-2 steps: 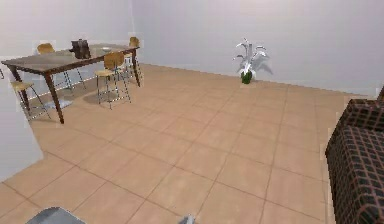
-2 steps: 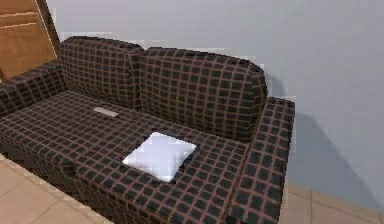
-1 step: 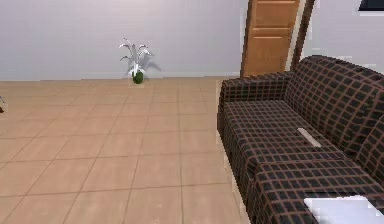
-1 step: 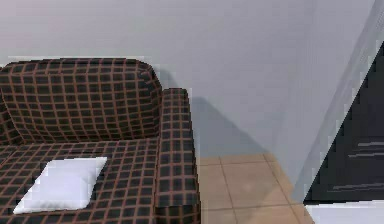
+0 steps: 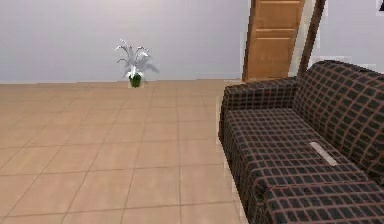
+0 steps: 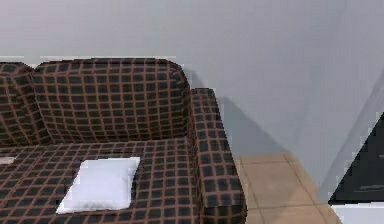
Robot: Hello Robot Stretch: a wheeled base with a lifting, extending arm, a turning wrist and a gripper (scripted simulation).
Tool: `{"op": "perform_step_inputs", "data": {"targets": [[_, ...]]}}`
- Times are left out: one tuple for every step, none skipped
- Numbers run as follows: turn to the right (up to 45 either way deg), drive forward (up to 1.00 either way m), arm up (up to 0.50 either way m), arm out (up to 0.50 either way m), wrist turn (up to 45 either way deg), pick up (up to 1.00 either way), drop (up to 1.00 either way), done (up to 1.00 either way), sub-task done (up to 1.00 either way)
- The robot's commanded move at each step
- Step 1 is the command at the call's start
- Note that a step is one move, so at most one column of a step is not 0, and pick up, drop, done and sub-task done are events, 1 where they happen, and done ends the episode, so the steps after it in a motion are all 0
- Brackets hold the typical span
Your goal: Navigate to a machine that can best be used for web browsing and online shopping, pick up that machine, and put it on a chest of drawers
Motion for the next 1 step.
{"op": "perform_step_inputs", "data": {"targets": [[0.0, 1.0, 0.0, 0.0, 0.0, 0.0, 0.0, 0.0, 0.0]]}}
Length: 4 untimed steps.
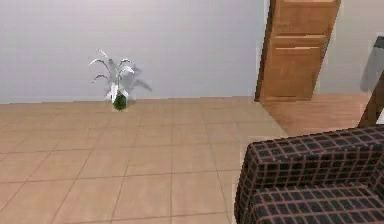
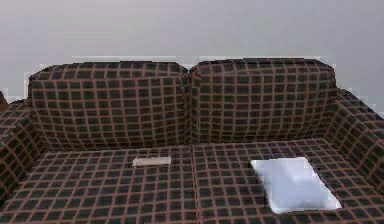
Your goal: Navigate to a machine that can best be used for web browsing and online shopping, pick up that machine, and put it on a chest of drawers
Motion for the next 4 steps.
{"op": "perform_step_inputs", "data": {"targets": [[0.0, 1.0, 0.0, 0.0, 0.0, 0.0, 0.0, 0.0, 0.0], [15.0, 0.0, 0.0, 0.0, 0.0, 0.0, 0.0, 0.0, 0.0], [0.0, 0.15, 0.0, 0.0, 0.0, 0.0, 0.0, 0.0, 0.0], [-15.0, 0.0, 0.0, 0.0, 0.0, 0.0, 0.0, 0.0, 0.0]]}}
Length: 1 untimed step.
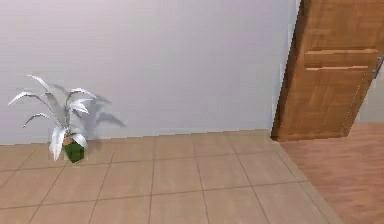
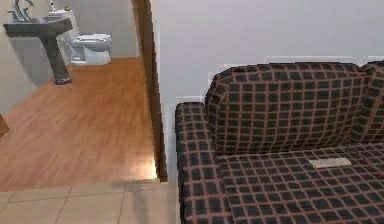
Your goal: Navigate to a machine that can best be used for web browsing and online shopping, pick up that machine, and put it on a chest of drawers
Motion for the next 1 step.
{"op": "perform_step_inputs", "data": {"targets": [[0.0, 0.4, 0.0, 0.0, 0.0, 0.0, 0.0, 0.0, 0.0]]}}
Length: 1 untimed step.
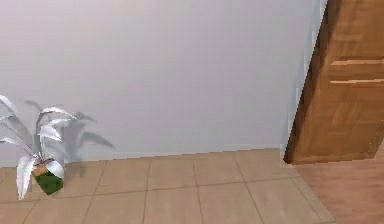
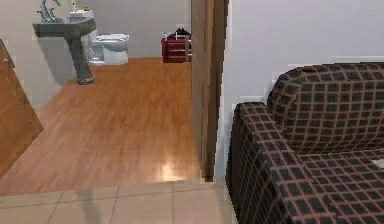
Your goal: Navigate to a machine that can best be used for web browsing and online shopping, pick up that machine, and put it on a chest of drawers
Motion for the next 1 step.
{"op": "perform_step_inputs", "data": {"targets": [[45.0, 0.0, 0.0, 0.0, 0.0, 0.0, 0.0, 0.0, 0.0]]}}
